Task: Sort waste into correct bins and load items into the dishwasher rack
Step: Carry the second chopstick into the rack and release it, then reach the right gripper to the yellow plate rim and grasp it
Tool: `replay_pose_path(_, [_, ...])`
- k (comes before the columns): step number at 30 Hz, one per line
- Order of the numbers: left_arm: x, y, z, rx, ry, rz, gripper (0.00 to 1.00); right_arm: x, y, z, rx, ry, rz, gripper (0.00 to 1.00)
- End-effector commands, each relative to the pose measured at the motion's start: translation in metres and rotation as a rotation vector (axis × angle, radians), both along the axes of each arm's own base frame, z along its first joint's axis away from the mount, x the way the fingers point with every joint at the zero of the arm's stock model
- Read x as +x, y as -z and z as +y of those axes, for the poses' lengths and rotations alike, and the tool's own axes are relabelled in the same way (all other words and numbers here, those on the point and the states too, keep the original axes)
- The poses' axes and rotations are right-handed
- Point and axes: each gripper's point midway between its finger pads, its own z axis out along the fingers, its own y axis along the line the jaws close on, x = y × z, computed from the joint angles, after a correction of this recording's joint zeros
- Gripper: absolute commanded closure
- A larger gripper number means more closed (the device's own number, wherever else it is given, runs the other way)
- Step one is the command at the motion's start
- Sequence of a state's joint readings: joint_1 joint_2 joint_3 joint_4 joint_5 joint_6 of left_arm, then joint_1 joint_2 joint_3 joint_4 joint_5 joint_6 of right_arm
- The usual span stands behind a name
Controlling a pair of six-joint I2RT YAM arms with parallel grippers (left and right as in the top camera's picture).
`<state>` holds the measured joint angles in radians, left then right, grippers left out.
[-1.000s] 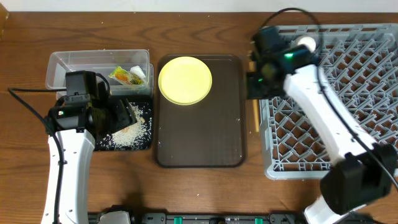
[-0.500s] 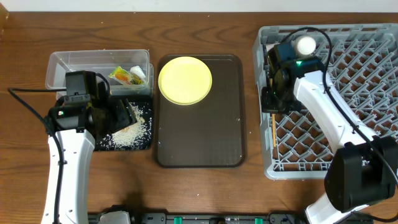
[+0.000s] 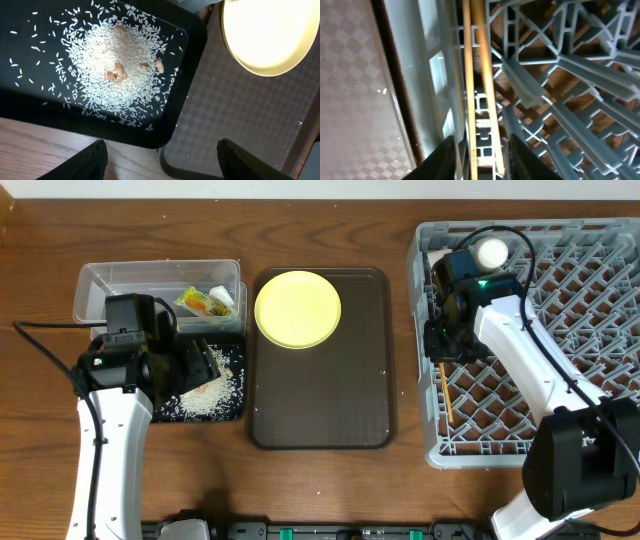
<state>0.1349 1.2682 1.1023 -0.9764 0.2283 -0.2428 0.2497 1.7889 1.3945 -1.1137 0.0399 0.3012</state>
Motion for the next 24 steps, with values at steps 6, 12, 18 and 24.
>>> replay_pose_path(6, [0.002,-0.003,0.004,0.012,-0.011,-0.003,0.27,0.037,-0.043,0.020,0.084,-0.027,-0.157,0.58])
replay_pose_path(12, [0.002,-0.003,0.004,0.012,-0.011,-0.004,0.27,0.081,-0.077,0.079,0.250,-0.164,-0.383,0.54])
replay_pose_path(18, [0.002,-0.003,0.004,0.012,-0.011,-0.003,0.27,0.104,-0.072,0.137,0.310,-0.258,-0.501,0.51])
replay_pose_path(24, [0.002,-0.003,0.004,0.011,-0.011,-0.003,0.27,0.114,-0.033,0.186,0.317,-0.326,-0.515,0.52])
